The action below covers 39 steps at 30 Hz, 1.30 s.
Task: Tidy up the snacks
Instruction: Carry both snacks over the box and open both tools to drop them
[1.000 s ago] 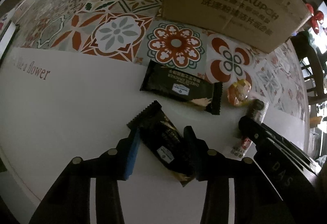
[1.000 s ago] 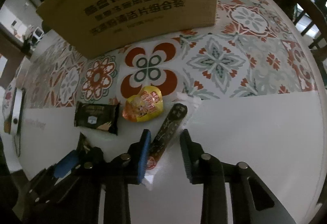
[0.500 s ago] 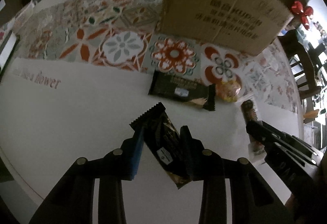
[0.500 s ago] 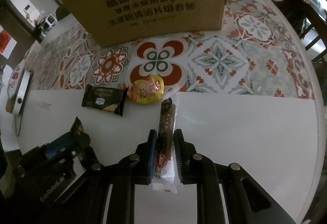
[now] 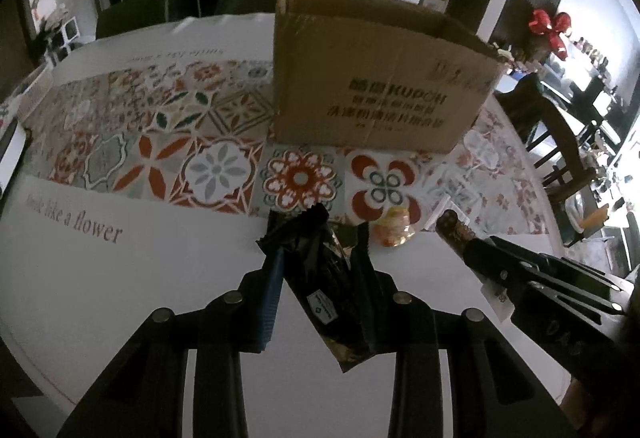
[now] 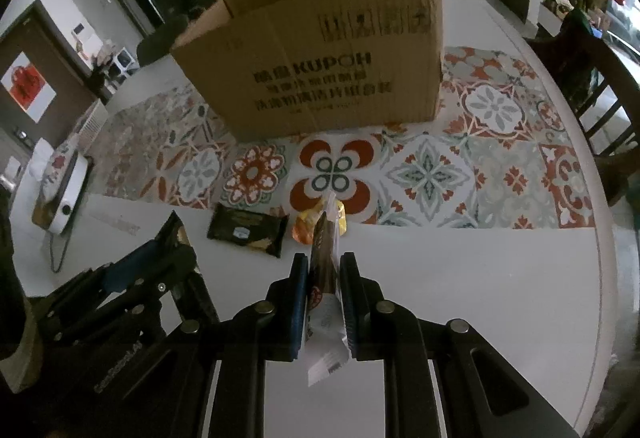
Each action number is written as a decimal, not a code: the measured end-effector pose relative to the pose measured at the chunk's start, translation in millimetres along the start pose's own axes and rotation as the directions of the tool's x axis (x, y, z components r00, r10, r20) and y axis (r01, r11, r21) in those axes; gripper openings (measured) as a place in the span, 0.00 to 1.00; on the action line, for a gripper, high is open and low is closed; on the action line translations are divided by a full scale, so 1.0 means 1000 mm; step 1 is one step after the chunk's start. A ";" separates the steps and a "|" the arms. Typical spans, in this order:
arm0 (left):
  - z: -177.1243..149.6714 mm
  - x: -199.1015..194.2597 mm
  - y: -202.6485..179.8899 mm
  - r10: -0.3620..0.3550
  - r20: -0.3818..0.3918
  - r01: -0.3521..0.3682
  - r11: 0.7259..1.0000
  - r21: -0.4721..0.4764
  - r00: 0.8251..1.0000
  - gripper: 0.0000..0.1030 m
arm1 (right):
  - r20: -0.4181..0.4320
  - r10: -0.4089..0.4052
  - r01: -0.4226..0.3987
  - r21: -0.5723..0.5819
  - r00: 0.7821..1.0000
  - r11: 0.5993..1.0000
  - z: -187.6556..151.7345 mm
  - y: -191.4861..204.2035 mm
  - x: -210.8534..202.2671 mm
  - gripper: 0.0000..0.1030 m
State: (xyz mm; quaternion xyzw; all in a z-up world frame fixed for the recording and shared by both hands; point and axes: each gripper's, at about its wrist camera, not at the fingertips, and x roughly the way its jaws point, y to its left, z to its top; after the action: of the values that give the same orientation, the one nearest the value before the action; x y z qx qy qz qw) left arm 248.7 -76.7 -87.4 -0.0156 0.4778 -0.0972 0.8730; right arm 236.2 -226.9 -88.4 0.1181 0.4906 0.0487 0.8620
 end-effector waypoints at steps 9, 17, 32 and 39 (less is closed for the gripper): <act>0.023 -0.026 -0.006 -0.038 0.090 0.036 0.999 0.031 0.995 0.31 | 0.117 0.009 -0.005 -0.030 0.993 1.000 0.016 0.010 -0.034 0.17; 0.055 -0.044 -0.006 -0.085 0.158 0.081 0.996 0.032 0.984 0.27 | 0.209 0.014 -0.007 -0.036 0.978 0.999 0.040 0.014 -0.053 0.17; 0.130 -0.051 -0.013 -0.115 0.272 0.089 0.990 0.105 0.955 0.02 | 0.366 0.011 0.009 -0.052 0.931 0.999 0.106 0.019 -0.068 0.17; 0.167 -0.034 -0.012 -0.110 0.262 0.079 0.989 0.125 0.959 0.02 | 0.381 0.007 0.031 -0.094 0.924 0.995 0.152 0.022 -0.054 0.17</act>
State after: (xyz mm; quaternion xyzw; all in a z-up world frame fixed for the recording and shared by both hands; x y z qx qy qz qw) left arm 368.8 -93.0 32.8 -0.0020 0.3477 -0.1628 0.9234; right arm 339.6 -240.1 36.6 0.0798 0.3115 0.0434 0.9459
